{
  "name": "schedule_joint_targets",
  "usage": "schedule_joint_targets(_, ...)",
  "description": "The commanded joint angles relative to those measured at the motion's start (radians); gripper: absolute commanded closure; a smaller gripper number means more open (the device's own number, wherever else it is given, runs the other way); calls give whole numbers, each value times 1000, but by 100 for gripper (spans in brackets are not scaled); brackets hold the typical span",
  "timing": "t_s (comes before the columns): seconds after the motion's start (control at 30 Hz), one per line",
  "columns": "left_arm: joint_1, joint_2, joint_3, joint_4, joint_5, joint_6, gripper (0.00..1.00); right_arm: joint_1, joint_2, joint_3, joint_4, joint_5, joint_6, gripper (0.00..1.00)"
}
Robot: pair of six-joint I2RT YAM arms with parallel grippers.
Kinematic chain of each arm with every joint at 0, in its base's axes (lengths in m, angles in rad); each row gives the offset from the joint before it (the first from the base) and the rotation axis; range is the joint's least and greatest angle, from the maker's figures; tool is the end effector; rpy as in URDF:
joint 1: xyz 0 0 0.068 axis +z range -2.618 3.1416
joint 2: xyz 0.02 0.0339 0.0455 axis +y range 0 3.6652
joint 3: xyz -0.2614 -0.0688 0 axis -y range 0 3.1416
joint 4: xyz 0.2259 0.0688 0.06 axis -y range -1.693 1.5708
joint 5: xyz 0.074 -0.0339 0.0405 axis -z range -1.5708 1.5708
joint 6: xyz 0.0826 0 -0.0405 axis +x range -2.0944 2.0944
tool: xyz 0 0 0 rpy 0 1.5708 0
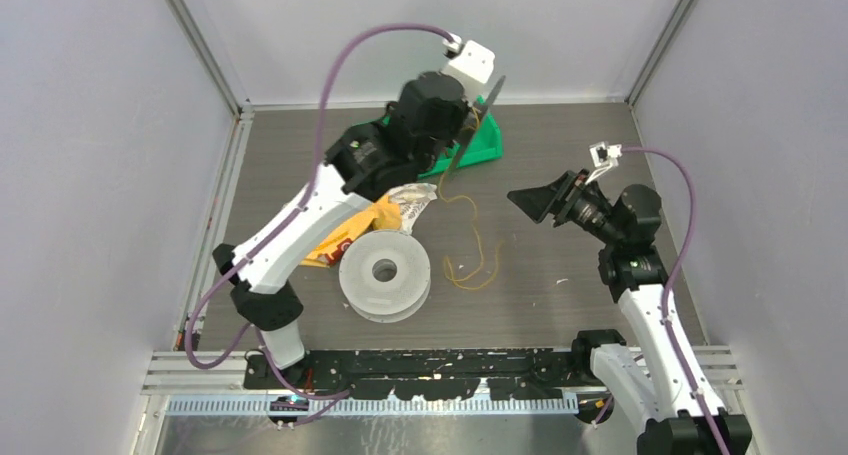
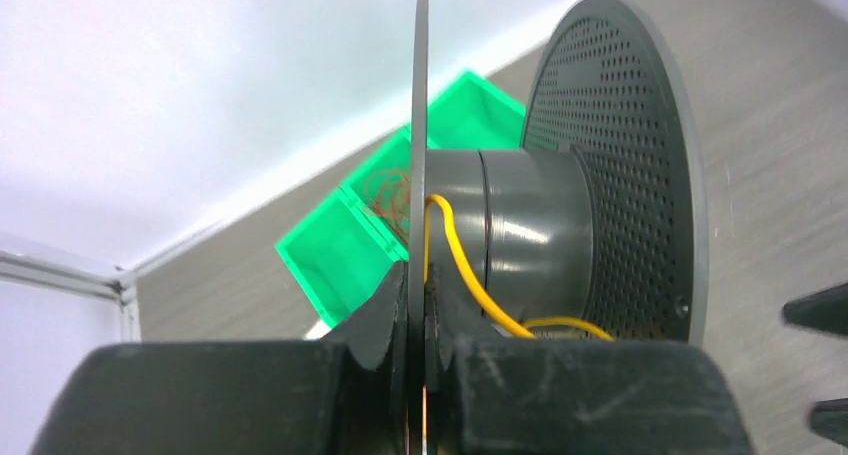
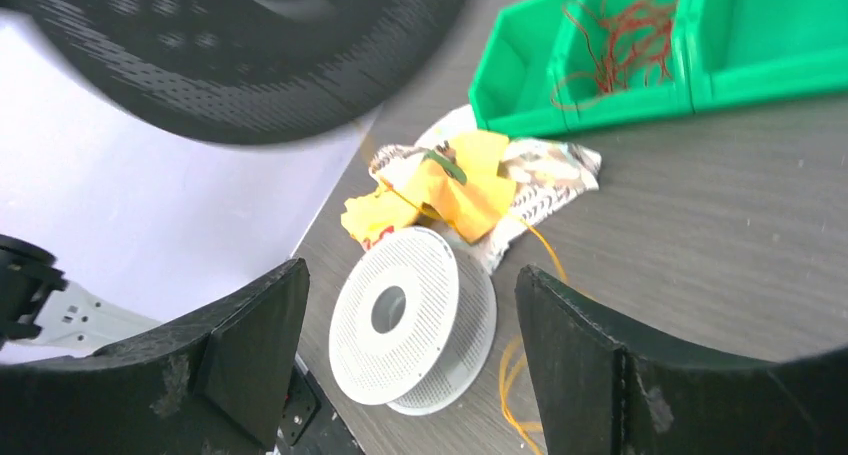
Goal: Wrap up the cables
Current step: Wrap the cable around the cable reel.
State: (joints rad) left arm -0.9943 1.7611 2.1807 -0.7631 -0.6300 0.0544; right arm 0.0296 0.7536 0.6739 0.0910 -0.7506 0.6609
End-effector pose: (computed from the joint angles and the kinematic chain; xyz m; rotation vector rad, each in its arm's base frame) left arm 0.2500 -0.2953 0.4696 0.5435 1.7649 -0.0512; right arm 0.1920 0.0620 0.3357 -0.1065 1.6739 1.1109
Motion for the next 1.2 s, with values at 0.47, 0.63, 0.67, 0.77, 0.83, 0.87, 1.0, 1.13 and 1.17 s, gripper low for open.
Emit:
schedule_joint_targets(0.47,36,-121,275,-264,97,-120,100,603,284,-70,284,521,-514,10)
schedule_joint_targets(0.63,37,-148,256,-271,110,-142,100,630,461,-56,445,487,-494,12)
schedule_joint_targets(0.67,36,-152,252,-272,111,-145,100,637,493,-55,472,494,-493,13)
schedule_joint_targets(0.77,37,-155,249,-281,118,-152,100,653,586,-60,557,552,-502,16)
schedule_joint_targets(0.83,37,-157,251,-286,128,-156,99,657,636,-71,620,602,-509,19)
schedule_joint_targets(0.87,37,-158,254,-290,135,-158,99,657,660,-72,638,618,-513,20)
schedule_joint_targets(1.0,38,-157,262,-306,141,-162,100,656,757,-52,691,659,-534,23)
schedule_joint_targets(1.13,44,-155,263,-328,157,-175,99,656,769,-62,743,699,-506,69)
schedule_joint_targets(1.17,45,-154,263,-334,160,-178,99,656,753,-63,731,704,-500,89)
